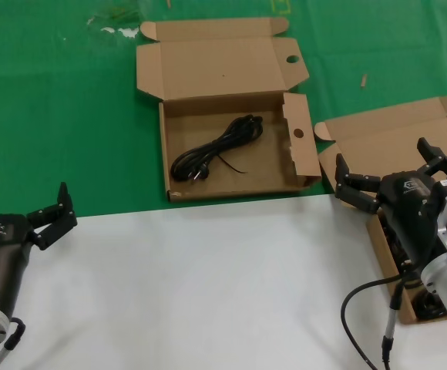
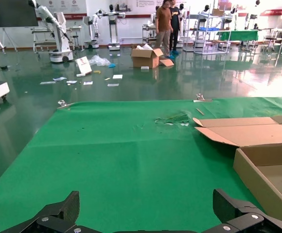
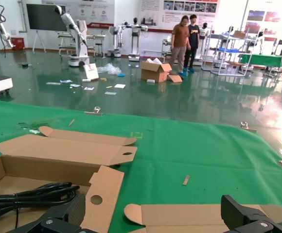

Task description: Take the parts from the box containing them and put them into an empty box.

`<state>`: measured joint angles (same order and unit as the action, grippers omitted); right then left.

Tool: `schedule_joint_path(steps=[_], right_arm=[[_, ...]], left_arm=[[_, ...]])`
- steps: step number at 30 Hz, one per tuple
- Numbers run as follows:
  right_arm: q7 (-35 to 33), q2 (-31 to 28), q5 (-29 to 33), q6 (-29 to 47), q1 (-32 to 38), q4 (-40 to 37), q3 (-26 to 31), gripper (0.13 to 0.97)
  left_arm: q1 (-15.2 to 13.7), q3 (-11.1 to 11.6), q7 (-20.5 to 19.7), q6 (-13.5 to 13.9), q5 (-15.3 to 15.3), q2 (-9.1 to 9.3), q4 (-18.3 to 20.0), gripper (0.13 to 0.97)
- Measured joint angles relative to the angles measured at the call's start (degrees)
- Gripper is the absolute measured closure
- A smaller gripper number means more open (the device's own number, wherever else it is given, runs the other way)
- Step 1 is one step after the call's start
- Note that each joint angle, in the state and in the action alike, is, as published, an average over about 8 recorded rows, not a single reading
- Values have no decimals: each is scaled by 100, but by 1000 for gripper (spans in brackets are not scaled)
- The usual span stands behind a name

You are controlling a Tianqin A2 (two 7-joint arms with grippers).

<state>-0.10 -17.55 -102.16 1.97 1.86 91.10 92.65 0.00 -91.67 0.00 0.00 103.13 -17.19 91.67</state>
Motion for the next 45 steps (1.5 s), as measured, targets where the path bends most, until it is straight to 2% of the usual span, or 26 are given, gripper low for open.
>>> schedule_joint_path(steps=[45], right_arm=[[0,0,0,0,0,0,0,129]], left_arm=[[0,0,0,0,0,0,0,132]])
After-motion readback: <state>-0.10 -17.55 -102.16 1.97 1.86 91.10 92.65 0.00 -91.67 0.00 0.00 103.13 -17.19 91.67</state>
